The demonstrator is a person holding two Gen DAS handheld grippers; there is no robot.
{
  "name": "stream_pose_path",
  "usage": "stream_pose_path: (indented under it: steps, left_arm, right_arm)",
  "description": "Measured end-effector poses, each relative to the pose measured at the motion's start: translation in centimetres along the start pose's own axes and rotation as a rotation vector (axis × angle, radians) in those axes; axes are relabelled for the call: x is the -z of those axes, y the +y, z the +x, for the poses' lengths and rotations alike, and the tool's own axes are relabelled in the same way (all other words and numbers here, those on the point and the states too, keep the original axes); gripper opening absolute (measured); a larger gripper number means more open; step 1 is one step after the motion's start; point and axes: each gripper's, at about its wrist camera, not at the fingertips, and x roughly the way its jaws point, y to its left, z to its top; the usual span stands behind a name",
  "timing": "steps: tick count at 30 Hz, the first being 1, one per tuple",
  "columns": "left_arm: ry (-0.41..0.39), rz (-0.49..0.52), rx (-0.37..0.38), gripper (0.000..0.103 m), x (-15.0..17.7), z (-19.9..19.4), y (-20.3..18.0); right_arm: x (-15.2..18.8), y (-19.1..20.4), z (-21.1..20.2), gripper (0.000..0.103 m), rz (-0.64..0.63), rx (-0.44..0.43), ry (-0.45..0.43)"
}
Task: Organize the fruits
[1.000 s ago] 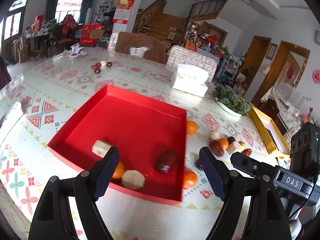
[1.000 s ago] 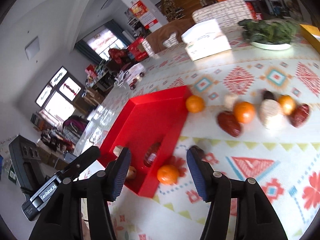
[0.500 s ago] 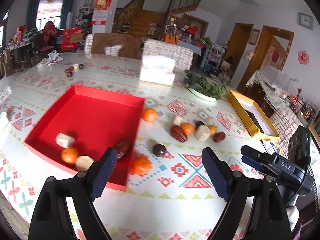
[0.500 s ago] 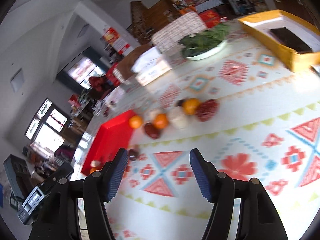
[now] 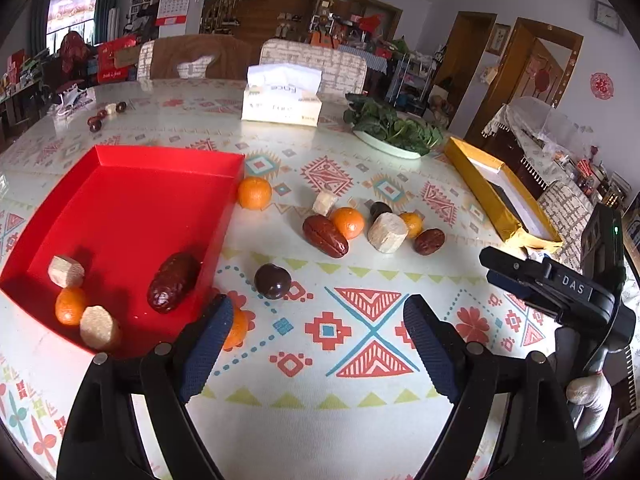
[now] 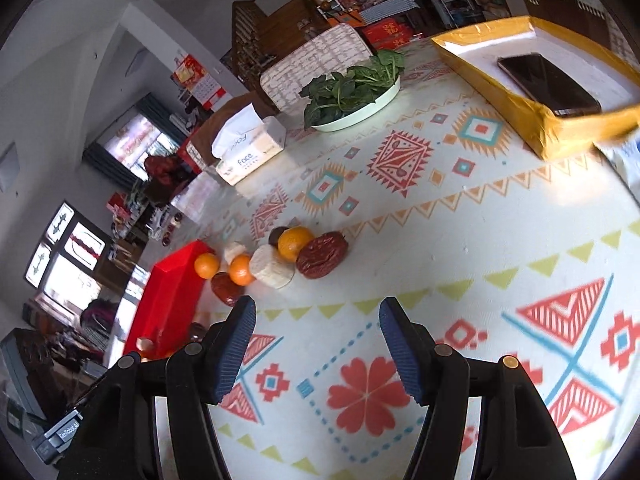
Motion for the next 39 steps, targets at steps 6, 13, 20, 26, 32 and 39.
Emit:
stream_pose_path:
  steps: [6,13,20,26,32,39]
  left_arm:
    - [0.023,-0.002,0.004,0.086,-0.2,1.6,0.2]
    - [0.036,-0.016,0.002,0.086,-0.9,2.6,0.7]
    - [0.043,-0.010,0.006,0.086,-1.8,3.8,0.5]
    - [0.059,-0.007,0.010,0.086,-2.6,5.2,-0.1]
    - [0.047,0.030,-0.018,0.086,-4.1,6.8,-1.0]
    - [0.082,0.085,-0.054,0.065,-5.7,9.6,-1.9]
  right_arm:
    - [-1.4,1.1,3.2,0.069,-0.110,0.074,0.052]
    - [-2.5,1.5,6.4,0.069,-0.136,0.101,0.089]
    - [-2.8,2.6,7.7,0.069,-0.209,0.145,0.071]
    - [-2.8,2.3,7.7,0.050,-0.209,0.139,0.063]
    - [-2.9,1.6,6.8,0.042,-0.178,0.105,0.045]
    - [-2.9,1.2,6.4,0.037,-0.161,0.090,0.044]
